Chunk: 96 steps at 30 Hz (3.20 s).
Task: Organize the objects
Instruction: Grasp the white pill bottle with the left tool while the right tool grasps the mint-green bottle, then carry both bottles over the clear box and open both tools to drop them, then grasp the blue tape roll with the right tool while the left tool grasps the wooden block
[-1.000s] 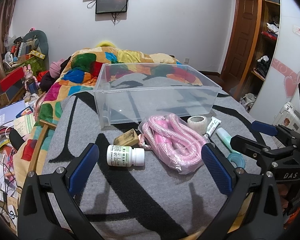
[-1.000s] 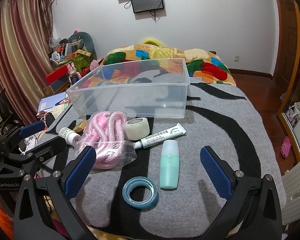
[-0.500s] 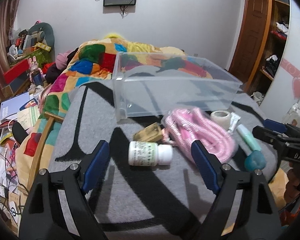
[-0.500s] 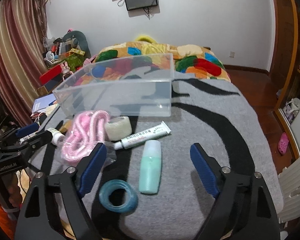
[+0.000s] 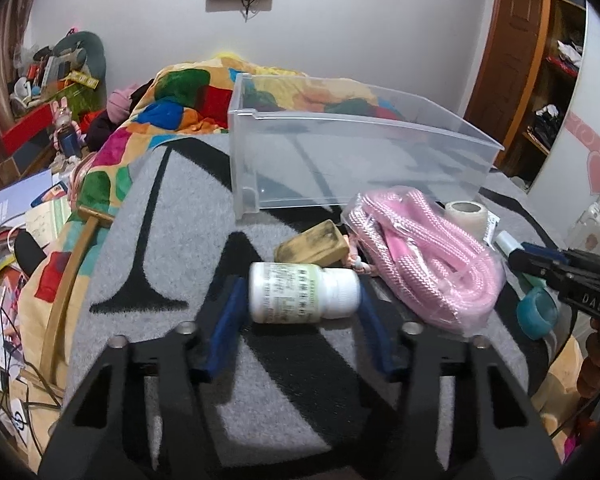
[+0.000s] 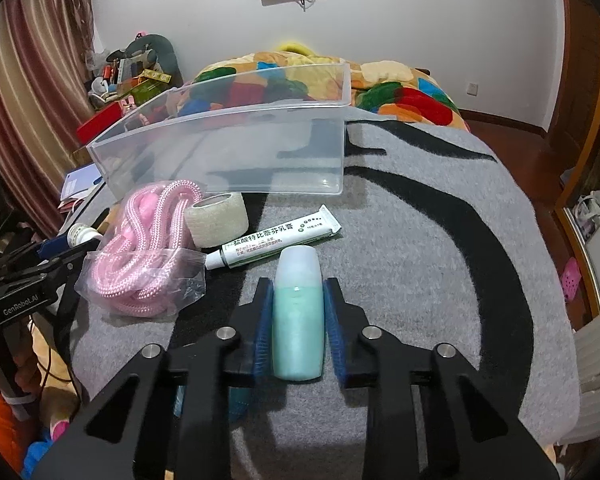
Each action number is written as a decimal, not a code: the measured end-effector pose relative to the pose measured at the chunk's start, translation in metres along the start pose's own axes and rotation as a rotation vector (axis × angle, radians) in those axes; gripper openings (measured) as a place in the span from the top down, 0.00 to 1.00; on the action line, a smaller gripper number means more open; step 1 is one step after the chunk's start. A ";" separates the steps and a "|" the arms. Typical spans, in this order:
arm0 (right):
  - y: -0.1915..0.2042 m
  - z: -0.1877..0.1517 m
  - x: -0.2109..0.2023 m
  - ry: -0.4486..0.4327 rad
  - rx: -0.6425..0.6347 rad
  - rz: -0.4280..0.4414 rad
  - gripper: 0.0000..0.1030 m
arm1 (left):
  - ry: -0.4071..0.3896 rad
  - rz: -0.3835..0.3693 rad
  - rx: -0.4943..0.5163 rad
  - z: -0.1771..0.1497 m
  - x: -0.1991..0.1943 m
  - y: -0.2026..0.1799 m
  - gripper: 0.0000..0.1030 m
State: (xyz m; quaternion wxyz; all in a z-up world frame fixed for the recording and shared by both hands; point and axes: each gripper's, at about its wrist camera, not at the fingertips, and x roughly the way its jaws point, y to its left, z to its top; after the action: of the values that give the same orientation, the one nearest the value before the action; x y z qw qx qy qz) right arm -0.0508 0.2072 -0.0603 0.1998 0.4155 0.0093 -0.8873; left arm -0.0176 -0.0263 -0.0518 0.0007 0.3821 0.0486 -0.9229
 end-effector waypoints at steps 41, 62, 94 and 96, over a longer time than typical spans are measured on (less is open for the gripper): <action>0.019 0.140 0.018 -0.115 -0.026 0.007 0.78 | -0.017 -0.099 0.021 0.130 0.025 -0.003 0.49; 0.027 0.141 0.078 0.086 -0.077 0.027 0.76 | 0.083 -0.046 0.091 0.127 0.064 -0.017 0.46; 0.030 0.030 -0.021 -0.009 -0.135 0.063 0.39 | 0.082 -0.017 0.101 0.042 -0.001 0.018 0.06; 0.028 0.016 -0.019 0.007 -0.137 0.047 0.39 | 0.110 -0.015 0.102 0.033 0.005 0.021 0.06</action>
State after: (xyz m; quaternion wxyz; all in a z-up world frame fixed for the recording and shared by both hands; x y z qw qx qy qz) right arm -0.0413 0.1847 -0.0309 0.2486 0.4040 0.0611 -0.8782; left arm -0.0435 -0.0500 -0.0345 -0.0283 0.4312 0.0043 -0.9018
